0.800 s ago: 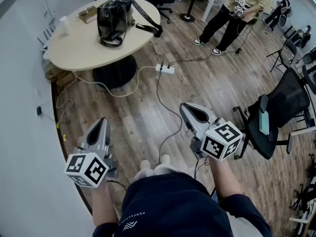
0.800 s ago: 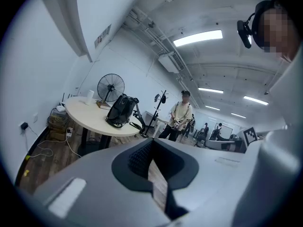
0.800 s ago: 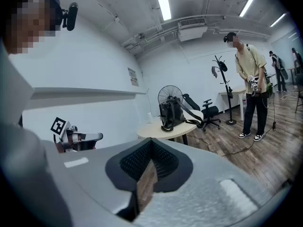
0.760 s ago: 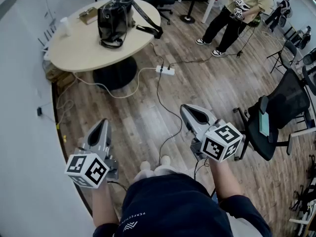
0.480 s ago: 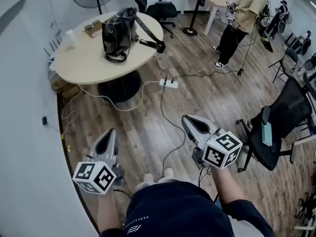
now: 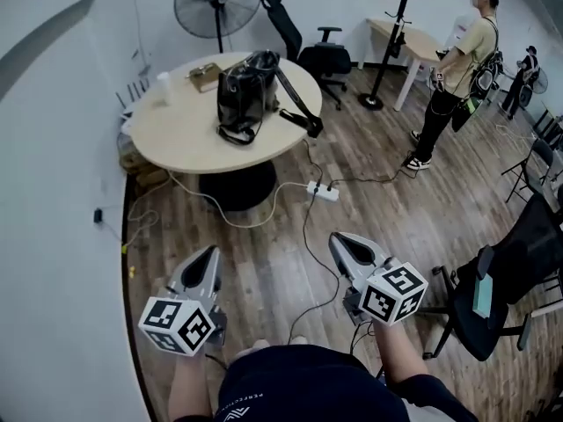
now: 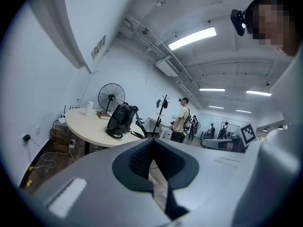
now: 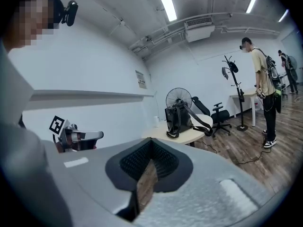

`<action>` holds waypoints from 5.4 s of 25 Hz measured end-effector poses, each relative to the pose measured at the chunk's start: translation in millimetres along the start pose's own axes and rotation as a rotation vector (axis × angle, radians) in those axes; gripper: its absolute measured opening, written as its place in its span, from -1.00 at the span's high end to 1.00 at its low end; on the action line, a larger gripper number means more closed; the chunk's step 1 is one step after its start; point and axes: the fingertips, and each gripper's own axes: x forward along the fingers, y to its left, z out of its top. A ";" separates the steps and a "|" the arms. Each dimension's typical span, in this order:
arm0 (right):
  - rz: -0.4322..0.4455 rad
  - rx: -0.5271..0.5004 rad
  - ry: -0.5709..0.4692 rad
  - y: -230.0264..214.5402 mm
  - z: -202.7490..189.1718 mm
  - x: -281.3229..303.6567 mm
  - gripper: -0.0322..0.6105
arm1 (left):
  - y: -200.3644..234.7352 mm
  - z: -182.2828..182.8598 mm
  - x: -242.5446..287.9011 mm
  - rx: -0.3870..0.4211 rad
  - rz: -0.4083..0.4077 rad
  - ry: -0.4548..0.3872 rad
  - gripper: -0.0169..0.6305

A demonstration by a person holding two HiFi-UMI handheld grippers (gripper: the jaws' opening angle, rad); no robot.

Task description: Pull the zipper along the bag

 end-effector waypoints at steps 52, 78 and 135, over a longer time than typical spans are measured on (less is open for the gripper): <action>0.106 -0.133 0.027 -29.4 85.7 294.0 0.88 | 203.2 82.6 202.5 0.122 -0.101 0.075 0.92; 0.244 -0.178 0.049 -149.9 182.2 399.1 0.53 | 245.5 158.2 354.2 0.148 0.032 0.037 0.90; -0.024 -0.271 0.461 -188.1 231.9 545.4 0.53 | 287.5 163.4 482.5 0.371 -0.754 0.201 0.39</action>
